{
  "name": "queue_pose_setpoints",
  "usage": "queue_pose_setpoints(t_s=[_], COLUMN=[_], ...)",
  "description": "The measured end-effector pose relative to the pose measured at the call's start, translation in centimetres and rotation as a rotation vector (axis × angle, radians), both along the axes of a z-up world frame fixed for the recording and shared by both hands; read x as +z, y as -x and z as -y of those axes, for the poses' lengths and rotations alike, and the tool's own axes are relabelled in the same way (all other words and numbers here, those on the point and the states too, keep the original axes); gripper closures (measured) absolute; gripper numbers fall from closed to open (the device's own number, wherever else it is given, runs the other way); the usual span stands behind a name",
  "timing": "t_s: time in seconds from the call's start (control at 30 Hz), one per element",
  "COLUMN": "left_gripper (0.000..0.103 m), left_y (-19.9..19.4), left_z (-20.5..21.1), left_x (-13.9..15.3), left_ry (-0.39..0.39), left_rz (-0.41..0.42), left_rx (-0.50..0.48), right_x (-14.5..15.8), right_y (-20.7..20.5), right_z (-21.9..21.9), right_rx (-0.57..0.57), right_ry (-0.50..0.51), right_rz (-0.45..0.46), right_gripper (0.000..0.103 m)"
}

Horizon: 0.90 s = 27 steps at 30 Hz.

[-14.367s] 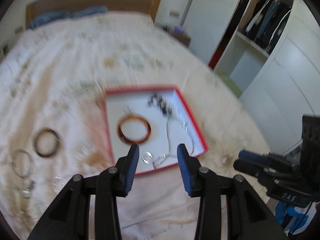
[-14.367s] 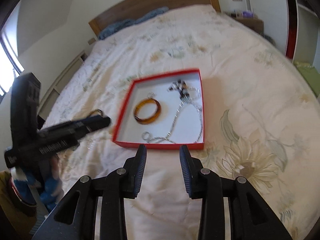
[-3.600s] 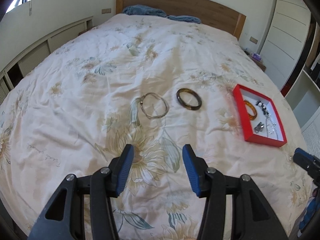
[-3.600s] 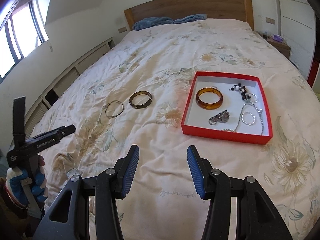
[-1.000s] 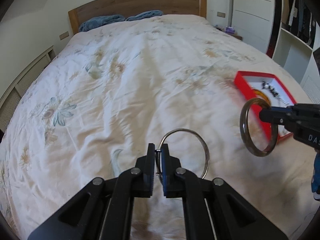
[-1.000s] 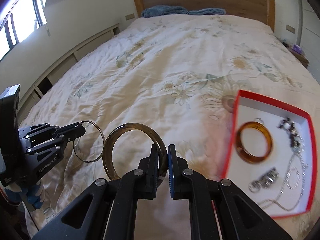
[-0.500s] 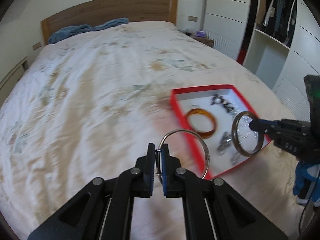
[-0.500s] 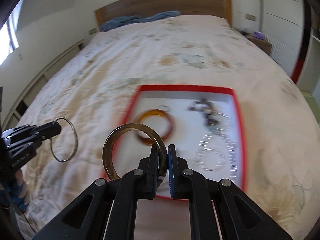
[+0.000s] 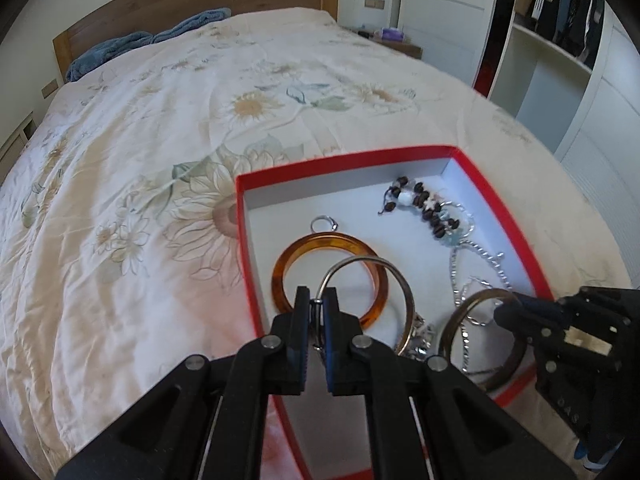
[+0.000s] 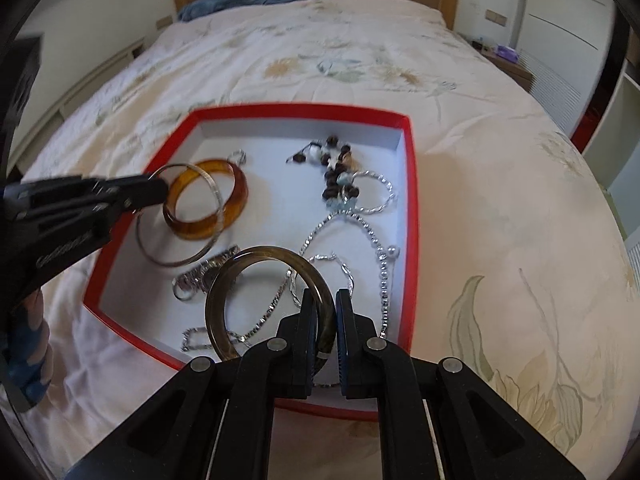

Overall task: Organize jewelry
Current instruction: 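Carry the silver and dark bangles over the red box with both tools, then open both tools to drop the bangles into the red box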

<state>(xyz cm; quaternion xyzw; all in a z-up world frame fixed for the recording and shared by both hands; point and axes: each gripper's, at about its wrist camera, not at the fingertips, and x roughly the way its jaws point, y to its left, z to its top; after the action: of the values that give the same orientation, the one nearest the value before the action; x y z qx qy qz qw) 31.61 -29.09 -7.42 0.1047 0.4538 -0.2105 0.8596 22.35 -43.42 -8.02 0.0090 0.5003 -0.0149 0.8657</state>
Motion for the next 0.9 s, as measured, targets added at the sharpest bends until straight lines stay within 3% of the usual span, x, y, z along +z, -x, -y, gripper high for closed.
queue_pose_setpoints(t_s=[0.33, 0.47, 0.7, 0.9], left_gripper=[0.096, 0.093, 0.073, 0.071], left_y=[-1.6, -1.7, 0.1, 3.1], left_z=[0.0, -0.5, -1.4, -3.2], left_x=[-1.4, -1.2, 1.8, 5.9], left_ry=[-0.011, 0.036, 0.074, 0.114], left_rz=[-0.041, -0.083, -0.059, -0.006], left_rx=[0.062, 0.066, 0.061, 0.1], right_x=[-1.0, -0.6, 2.1, 5.2], right_y=[0.0, 0.1, 2.0, 6.3], right_z=[0.4, 0.1, 0.0, -1.0], right_rx=[0.013, 0.008, -0.033, -0.085], right_ry=[0.011, 0.011, 0.003, -0.027], right_rz=[-0.035, -0.027, 0.019, 0.059], right_gripper=[0.093, 0.075, 0.071, 0.068])
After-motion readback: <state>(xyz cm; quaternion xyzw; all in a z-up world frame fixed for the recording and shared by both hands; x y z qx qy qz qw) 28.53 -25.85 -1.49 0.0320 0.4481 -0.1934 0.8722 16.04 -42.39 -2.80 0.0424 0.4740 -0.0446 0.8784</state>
